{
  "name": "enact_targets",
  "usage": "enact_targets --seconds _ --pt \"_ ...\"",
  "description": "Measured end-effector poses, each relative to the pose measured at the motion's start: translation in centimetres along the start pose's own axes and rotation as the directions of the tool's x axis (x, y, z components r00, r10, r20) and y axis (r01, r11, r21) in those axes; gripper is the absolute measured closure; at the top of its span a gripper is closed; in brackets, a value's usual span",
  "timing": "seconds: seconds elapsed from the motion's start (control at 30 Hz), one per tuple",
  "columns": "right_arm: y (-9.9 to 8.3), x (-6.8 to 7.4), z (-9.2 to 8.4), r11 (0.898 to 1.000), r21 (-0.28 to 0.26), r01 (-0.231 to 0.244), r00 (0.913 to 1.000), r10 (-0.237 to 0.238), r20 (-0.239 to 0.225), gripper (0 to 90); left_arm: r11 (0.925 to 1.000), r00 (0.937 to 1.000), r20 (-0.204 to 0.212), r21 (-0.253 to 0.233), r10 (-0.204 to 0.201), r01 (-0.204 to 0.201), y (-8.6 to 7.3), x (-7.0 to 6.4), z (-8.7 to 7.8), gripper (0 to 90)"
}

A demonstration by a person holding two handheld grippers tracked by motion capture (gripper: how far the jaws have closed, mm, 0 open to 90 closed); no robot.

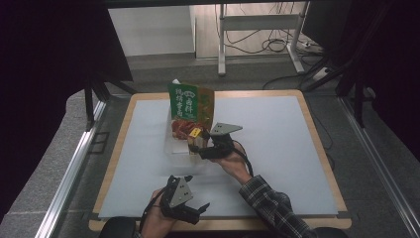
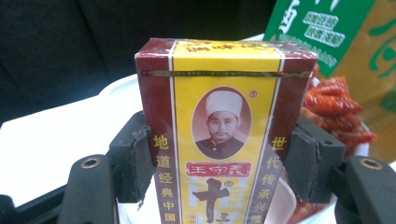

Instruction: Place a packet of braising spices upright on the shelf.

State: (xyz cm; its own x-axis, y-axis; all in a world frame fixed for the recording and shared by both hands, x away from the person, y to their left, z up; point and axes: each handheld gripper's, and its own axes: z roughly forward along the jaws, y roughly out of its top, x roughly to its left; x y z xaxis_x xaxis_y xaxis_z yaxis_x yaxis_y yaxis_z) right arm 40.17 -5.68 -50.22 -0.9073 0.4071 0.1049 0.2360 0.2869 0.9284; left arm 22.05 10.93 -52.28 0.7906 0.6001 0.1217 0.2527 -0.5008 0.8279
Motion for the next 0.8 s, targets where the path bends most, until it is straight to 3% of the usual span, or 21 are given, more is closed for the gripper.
enact_targets --seconds 0.23,0.5,0.67,0.8 --pt "0.8 0.4 0.2 0.999 0.053 0.01 0.9996 -0.011 0.024 29.8 1.0 1.0 -0.001 -0.002 -0.002 0.002 0.0 0.1 0.0 2.3" --pt "1.6 0.5 0.2 0.997 0.08 0.013 0.9995 -0.016 0.029 17.6 1.0 1.0 -0.003 -0.004 -0.001 0.001 0.0 0.1 -0.1 2.3" --pt "2.2 0.8 -0.1 0.993 0.111 0.04 0.9985 -0.044 0.034 11.1 1.0 1.0 -0.003 -0.003 -0.002 0.002 0.0 0.1 0.0 2.3" --pt "2.5 0.9 -0.5 0.991 0.131 0.027 0.9988 -0.032 0.038 7.9 1.0 1.0 -0.004 -0.003 -0.001 0.001 0.0 0.1 0.0 2.3"
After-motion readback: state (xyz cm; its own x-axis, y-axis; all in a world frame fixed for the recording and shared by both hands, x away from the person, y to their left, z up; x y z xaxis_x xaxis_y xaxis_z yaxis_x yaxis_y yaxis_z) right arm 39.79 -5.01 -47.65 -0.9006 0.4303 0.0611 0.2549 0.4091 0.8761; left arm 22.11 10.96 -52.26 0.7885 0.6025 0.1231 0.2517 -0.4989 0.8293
